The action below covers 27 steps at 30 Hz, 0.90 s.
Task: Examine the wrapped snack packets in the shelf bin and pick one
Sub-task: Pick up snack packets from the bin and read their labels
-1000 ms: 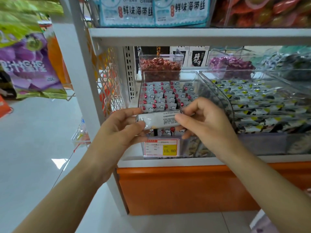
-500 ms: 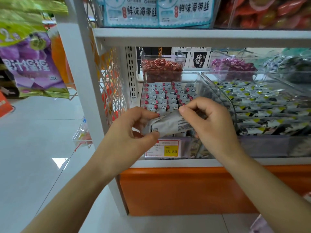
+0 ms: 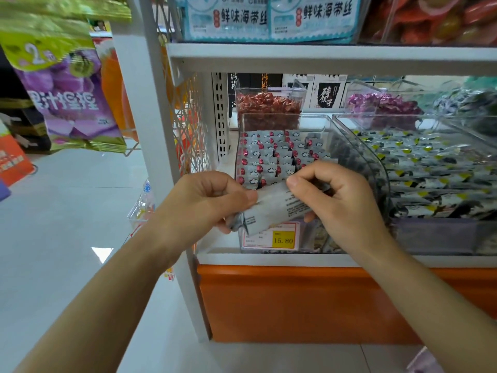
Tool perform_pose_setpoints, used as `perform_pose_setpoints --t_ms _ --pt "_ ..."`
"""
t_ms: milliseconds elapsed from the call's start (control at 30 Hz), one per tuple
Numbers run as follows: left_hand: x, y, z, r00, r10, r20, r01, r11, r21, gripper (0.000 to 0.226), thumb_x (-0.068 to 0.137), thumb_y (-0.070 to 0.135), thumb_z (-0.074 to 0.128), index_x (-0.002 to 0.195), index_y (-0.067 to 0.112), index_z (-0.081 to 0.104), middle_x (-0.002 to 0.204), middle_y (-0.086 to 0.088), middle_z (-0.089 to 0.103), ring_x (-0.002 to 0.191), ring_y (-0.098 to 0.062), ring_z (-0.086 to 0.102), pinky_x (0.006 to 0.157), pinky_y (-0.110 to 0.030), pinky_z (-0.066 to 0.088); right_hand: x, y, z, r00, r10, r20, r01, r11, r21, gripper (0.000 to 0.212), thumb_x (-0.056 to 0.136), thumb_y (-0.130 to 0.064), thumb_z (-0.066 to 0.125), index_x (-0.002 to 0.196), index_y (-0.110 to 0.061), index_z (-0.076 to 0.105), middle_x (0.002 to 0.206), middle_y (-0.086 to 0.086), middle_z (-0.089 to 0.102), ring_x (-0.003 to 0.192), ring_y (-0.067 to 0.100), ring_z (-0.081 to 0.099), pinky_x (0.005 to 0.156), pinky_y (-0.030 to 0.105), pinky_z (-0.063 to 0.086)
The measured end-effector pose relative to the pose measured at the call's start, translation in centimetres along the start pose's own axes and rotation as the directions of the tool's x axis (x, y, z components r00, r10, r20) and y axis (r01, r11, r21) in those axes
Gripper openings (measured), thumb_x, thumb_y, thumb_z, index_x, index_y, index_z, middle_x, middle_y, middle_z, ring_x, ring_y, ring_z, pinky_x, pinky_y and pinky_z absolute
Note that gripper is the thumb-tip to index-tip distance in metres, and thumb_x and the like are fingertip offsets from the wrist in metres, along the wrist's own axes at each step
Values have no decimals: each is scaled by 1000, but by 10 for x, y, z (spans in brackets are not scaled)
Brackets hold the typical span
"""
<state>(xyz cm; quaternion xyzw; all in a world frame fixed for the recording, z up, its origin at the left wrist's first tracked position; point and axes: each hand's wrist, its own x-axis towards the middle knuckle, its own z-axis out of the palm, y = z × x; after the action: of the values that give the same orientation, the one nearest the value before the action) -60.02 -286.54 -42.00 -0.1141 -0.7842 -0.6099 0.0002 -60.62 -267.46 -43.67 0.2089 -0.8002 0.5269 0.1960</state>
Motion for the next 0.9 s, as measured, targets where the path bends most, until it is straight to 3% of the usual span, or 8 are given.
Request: perform_pose_setpoints --t_ms 200,267,367,433,533,600,700,900 --pt "1 -3 -2 998 18 -55 -13 995 100 20 82 24 64 75 5 70 67 -6 69 56 -7 60 49 -14 48 -1 3 1 999 26 -18 -26 999 24 11 90 -17 60 81 -18 66 74 -6 64 72 7 61 53 24 53" --pt "-1 -2 1 996 55 -66 -46 991 129 25 78 38 62 78 15 70 68 0 68 57 -4 59 52 -16 50 -1 4 1 997 65 -51 -63 997 41 11 90 -18 59 80 -16 66 73 -3 65 69 9 62 52 27 54" --pt "-3 -3 5 995 92 -27 -81 959 270 45 57 60 60 92 31 65 80 12 66 72 -1 60 61 -16 50 1 6 -4 990 132 -52 -129 990 60 16 90 -20 59 78 -12 65 68 0 64 60 13 64 49 32 56" --pt "-2 -4 4 993 112 -37 -94 941 326 37 64 54 63 96 35 63 85 13 64 79 -1 58 65 -16 49 4 7 -11 983 180 27 -182 980 87 19 91 -20 57 80 -8 67 69 1 67 60 18 67 49 37 57" --pt "2 -7 0 993 101 -66 -81 963 258 23 78 34 66 101 35 64 91 9 67 85 -6 60 77 -28 51 9 7 -21 951 231 203 -271 942 197 21 91 -17 55 87 0 66 79 4 72 63 26 70 47 33 57" --pt "3 -8 0 994 86 -63 -69 970 233 24 83 27 64 106 34 64 95 9 68 91 -9 62 83 -34 51 10 7 -26 932 228 284 -294 930 221 26 87 -21 55 87 4 64 81 4 73 63 25 71 47 30 57" --pt "2 -7 -1 997 65 -41 -56 982 183 29 86 21 62 113 31 64 100 9 70 98 -10 63 93 -40 49 11 9 -29 922 209 326 -290 930 225 43 81 -26 55 88 16 56 68 -1 69 58 17 70 47 32 58" --pt "2 -11 0 996 84 -36 -78 986 146 23 89 23 56 108 31 66 95 8 72 93 -22 64 87 -39 52 11 13 -24 925 217 312 -327 874 361 18 79 -24 57 77 -7 62 60 -5 66 61 28 71 46 25 55"
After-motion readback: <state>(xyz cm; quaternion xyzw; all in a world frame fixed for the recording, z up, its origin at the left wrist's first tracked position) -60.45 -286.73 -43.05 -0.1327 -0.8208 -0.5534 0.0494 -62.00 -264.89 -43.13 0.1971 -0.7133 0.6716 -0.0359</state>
